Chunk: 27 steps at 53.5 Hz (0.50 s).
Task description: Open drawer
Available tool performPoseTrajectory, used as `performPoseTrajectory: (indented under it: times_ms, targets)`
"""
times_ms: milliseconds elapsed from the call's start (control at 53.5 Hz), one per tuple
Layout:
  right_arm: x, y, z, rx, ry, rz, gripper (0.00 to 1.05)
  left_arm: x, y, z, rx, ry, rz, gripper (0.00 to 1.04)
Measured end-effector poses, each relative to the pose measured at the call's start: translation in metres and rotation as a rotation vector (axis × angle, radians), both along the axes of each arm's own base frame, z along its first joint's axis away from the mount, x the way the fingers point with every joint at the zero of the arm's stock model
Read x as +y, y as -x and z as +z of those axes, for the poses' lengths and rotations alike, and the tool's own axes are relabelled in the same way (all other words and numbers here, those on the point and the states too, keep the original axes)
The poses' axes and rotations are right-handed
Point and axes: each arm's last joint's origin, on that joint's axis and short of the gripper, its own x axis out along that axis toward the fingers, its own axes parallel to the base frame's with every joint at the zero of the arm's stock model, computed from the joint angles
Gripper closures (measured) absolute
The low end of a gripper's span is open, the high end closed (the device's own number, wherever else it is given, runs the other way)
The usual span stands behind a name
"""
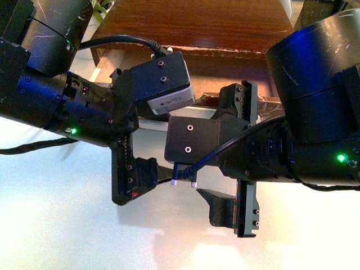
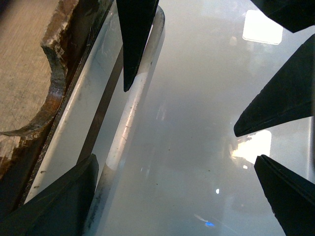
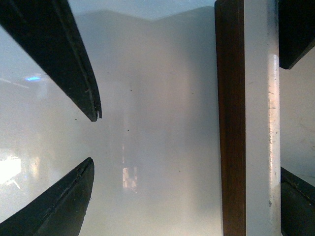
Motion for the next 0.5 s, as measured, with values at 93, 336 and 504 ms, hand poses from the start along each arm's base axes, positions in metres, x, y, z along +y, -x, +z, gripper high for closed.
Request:
performPoseTrajectory:
  times_ms: [93,336,504]
  targets:
    - [0.0001,0.0041,0.0001,0.002,-0.003,0.002,0.09,0.0006,0.0017,0.0004,0.002,0.002,-0.002,0.08]
    - [-0.001,0.0077,-0.0007,-0.009,-0.019,-0.019,0.09,0.0018,0.0046,0.0017,0.001,0.004,-0.003,0.08]
    - [-0.001,0.0066,-0.0003,-0.052,-0.045,-0.049,0.09,0.0033,0.0043,0.0025,-0.008,0.01,0.005,0.08]
